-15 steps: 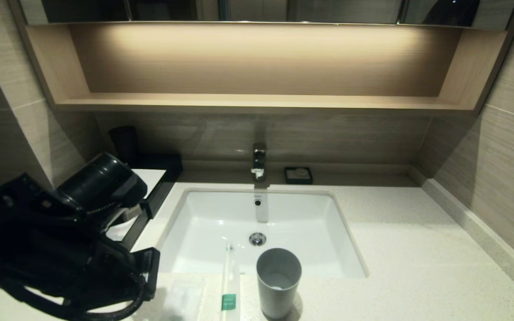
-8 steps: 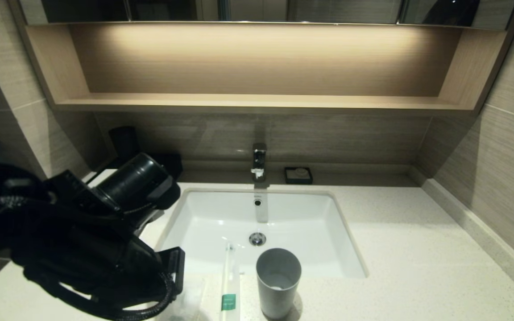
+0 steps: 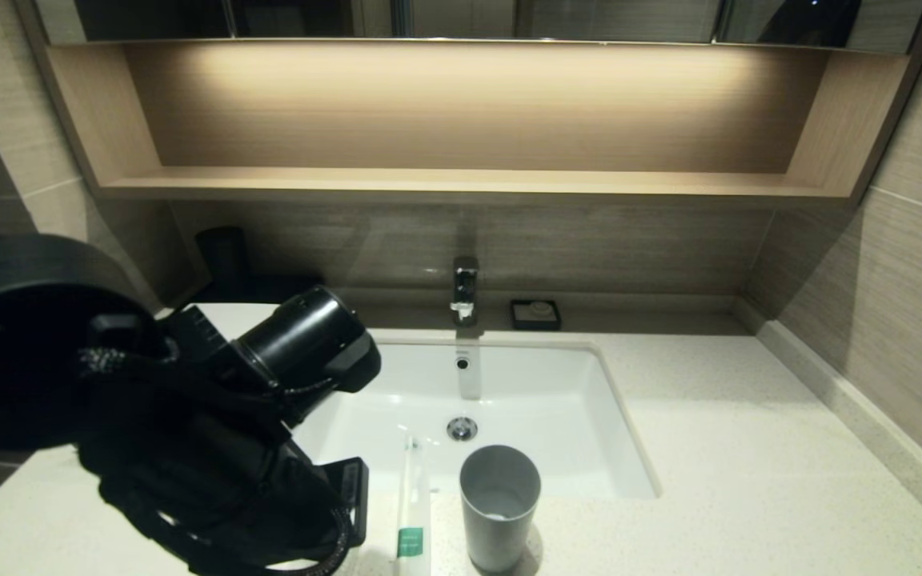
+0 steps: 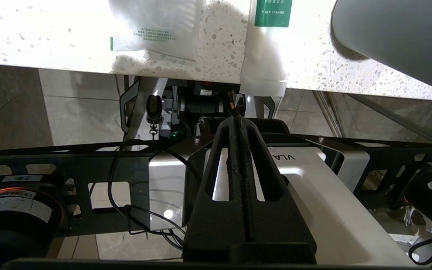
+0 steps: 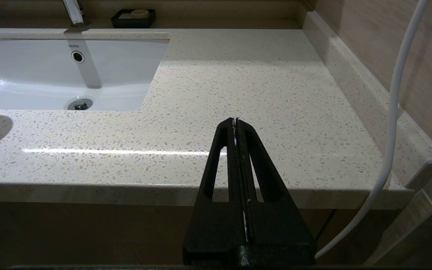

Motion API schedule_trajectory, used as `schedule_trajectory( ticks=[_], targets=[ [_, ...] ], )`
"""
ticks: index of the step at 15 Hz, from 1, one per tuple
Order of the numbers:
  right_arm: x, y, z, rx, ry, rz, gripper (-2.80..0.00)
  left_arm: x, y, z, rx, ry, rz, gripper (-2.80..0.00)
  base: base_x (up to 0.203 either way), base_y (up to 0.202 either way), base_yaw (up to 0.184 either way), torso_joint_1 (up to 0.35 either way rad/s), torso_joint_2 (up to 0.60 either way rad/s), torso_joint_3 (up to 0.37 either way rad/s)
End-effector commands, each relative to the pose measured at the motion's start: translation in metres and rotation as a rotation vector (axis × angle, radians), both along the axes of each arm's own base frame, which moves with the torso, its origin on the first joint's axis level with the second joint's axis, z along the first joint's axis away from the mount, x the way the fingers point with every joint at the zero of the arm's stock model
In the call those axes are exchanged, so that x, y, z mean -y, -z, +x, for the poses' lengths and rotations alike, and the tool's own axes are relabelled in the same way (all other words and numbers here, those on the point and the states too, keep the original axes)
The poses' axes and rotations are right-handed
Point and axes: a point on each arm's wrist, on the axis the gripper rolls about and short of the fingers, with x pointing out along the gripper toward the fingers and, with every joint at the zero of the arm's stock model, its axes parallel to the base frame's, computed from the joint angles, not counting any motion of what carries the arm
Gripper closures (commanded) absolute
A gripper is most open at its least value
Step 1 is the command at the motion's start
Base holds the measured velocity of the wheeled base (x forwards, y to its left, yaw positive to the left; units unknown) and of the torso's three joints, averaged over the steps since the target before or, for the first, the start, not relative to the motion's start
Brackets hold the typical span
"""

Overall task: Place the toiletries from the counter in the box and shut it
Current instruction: Pick up the bathroom toiletry

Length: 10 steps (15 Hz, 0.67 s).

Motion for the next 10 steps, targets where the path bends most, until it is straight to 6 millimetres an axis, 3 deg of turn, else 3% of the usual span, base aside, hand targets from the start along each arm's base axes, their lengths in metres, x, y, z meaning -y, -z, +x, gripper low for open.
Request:
schedule_trajectory(
  ticks=[1, 6, 10],
  targets=[
    [0.0, 0.0, 0.0, -0.001, 0.0, 0.0, 0.0, 0.004, 0.005, 0.004, -0.012, -0.001, 0.012, 0.0, 0.0, 0.0, 0.0, 0.0, 0.0, 0.0],
    [0.0, 0.0, 0.0, -0.001, 0.0, 0.0, 0.0, 0.016, -0.006, 0.017, 0.018, -0.002, -0.019, 0.0, 0.0, 0.0, 0.0, 0.0, 0.0, 0.0],
    [0.0, 0.0, 0.0, -0.001, 0.0, 0.0, 0.0, 0.035, -0.001, 0.034, -0.001, 0.007, -0.006, 0.0, 0.0, 0.0, 0.0, 0.0, 0.0, 0.0]
  ],
)
